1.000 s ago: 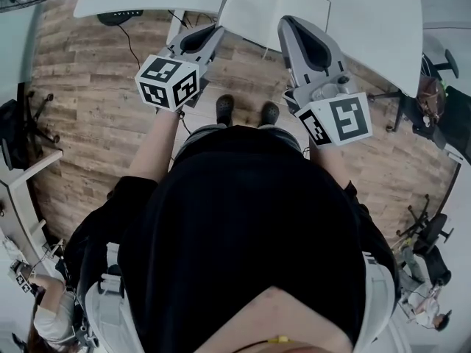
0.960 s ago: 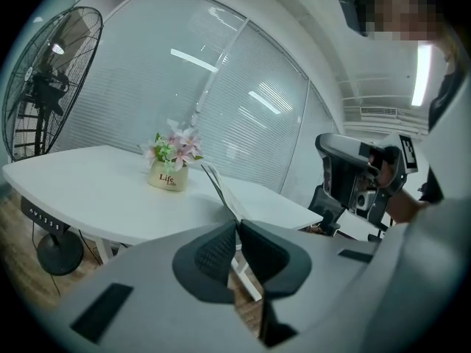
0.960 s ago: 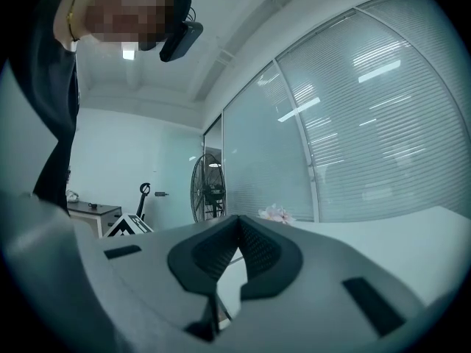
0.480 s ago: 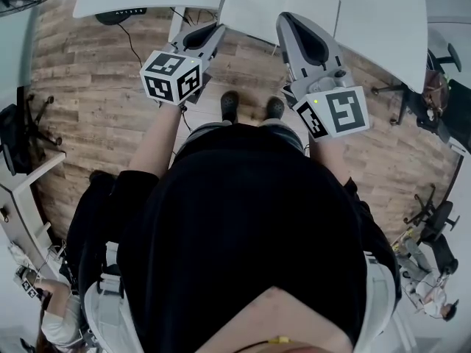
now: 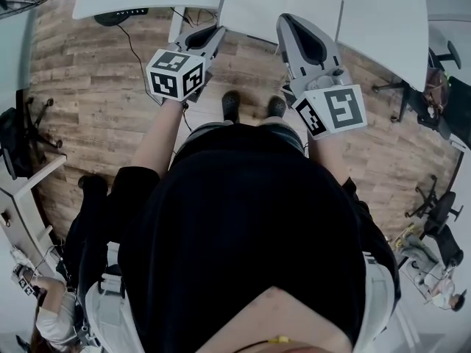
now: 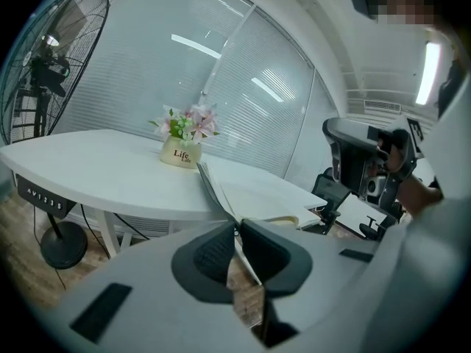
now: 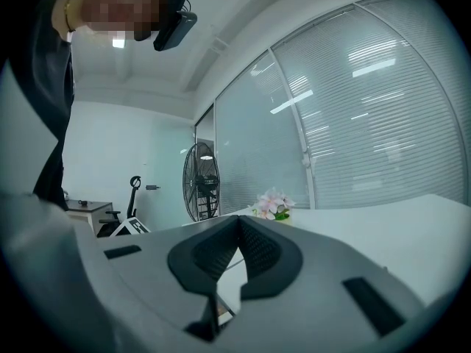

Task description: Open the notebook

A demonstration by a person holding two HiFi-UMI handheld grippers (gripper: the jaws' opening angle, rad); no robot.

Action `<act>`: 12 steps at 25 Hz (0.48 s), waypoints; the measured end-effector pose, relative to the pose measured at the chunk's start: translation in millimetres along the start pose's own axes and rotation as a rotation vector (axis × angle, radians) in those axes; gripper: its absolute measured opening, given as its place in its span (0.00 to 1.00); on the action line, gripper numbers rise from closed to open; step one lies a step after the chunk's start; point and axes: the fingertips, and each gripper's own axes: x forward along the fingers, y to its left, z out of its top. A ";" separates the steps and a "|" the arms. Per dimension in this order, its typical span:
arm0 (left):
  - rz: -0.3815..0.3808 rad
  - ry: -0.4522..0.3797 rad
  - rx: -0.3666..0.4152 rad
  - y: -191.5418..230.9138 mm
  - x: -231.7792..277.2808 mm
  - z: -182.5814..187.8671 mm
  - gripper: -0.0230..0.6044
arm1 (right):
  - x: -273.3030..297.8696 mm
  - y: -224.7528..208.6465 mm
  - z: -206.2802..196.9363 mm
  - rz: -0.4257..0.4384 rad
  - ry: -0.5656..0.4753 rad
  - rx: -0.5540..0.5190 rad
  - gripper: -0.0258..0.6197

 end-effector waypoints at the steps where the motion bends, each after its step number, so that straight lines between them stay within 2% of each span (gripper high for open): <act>1: 0.001 0.005 0.002 0.5 1.2 -2.0 0.10 | -0.5 -0.6 -0.6 -0.003 0.001 0.003 0.05; 12: -0.007 0.064 0.001 6.0 12.8 -23.4 0.11 | -6.1 -5.8 -4.4 -0.036 0.004 0.014 0.05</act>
